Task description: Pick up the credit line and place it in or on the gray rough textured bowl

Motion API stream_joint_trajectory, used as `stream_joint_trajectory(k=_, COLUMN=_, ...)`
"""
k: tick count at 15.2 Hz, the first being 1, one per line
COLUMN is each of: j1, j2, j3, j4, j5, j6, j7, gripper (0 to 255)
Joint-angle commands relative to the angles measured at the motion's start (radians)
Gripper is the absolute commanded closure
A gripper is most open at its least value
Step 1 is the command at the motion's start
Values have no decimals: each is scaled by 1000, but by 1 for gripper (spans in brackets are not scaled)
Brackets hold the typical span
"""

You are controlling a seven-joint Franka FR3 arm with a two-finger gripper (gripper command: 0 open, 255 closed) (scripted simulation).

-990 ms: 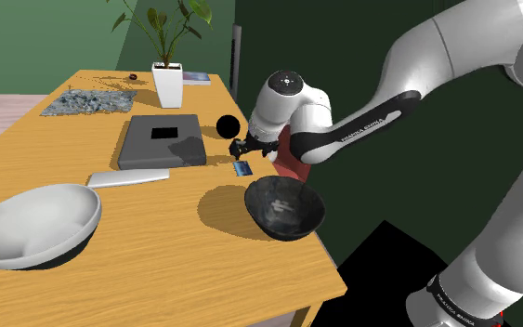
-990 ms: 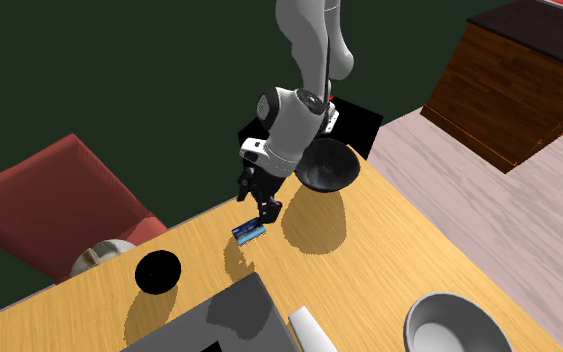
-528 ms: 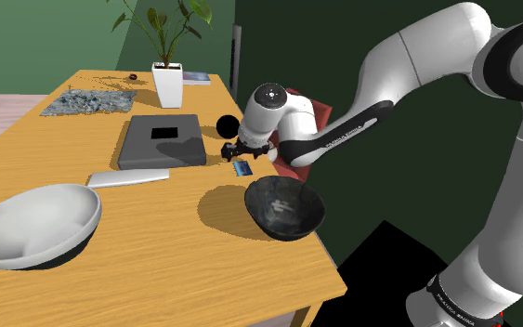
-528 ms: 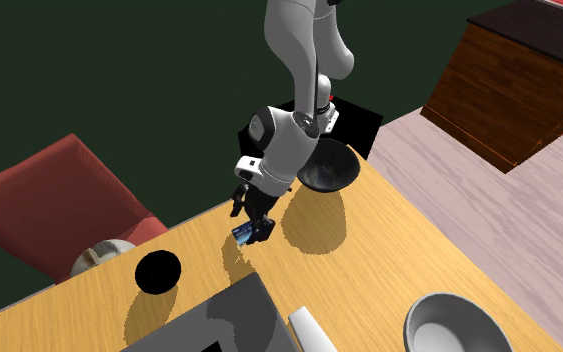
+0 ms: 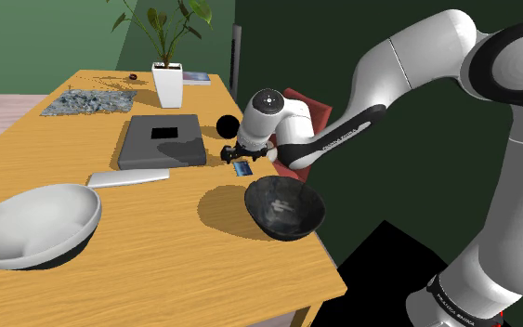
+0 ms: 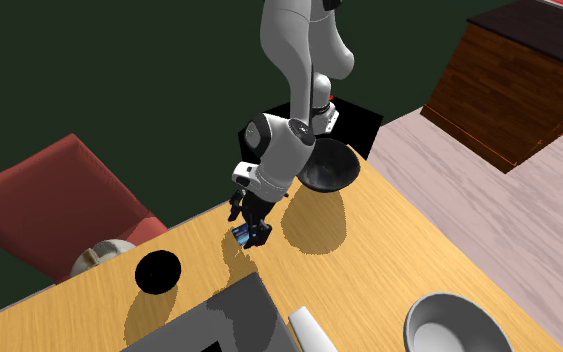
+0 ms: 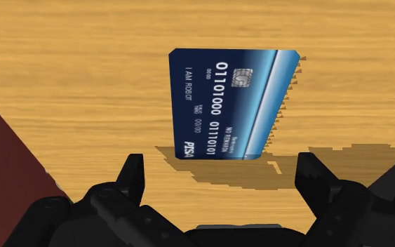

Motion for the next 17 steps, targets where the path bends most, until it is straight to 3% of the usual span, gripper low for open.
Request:
stream_joint_trajectory(k=1, j1=0, j2=0, j3=0, j4=0, j5=0, j6=0, j7=0, gripper=0)
stream_joint_trajectory(k=2, j1=0, j2=0, j3=0, j4=0, j5=0, j6=0, j7=0, gripper=0)
stream_joint_trajectory(k=3, j1=0, j2=0, j3=0, j4=0, j5=0, j6=0, j7=0, gripper=255)
stream_joint_trajectory(k=12, j1=0, j2=0, j3=0, j4=0, j5=0, j6=0, j7=0, gripper=255)
stream_joint_trajectory(k=17, j1=-18, j2=-44, j3=26, j4=2, j5=69, j6=-26, j7=-65, gripper=255)
